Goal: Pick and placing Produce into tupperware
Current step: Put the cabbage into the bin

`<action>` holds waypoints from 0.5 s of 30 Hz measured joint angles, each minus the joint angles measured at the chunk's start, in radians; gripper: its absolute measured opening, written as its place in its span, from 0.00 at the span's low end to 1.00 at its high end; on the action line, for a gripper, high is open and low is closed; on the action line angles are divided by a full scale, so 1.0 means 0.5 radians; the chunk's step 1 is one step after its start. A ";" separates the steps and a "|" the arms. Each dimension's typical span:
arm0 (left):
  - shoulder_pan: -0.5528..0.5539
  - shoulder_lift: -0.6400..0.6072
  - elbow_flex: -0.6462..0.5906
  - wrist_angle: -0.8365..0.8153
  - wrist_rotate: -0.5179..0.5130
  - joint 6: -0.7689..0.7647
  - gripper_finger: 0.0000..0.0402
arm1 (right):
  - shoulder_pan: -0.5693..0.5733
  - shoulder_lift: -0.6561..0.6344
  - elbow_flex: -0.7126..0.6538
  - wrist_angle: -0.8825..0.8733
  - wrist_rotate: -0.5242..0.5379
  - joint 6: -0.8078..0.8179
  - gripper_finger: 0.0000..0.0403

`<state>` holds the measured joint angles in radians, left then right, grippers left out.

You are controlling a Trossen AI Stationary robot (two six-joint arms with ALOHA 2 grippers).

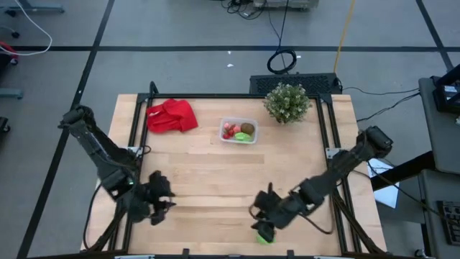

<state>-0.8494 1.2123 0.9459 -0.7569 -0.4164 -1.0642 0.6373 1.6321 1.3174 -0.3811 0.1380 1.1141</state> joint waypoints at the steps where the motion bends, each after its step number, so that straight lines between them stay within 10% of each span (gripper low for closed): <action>1: 0.059 0.025 0.000 0.098 0.046 0.079 0.40 | 0.026 -0.022 0.001 -0.017 0.009 -0.008 0.44; 15: 0.347 0.709 0.324 0.753 0.572 0.662 0.40 | 0.314 -0.489 0.002 -0.339 0.770 -0.281 0.44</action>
<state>-0.6757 1.5670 1.1080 -0.3804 -0.1302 -0.7331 0.7944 1.3878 1.3184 -0.5505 0.5232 0.9735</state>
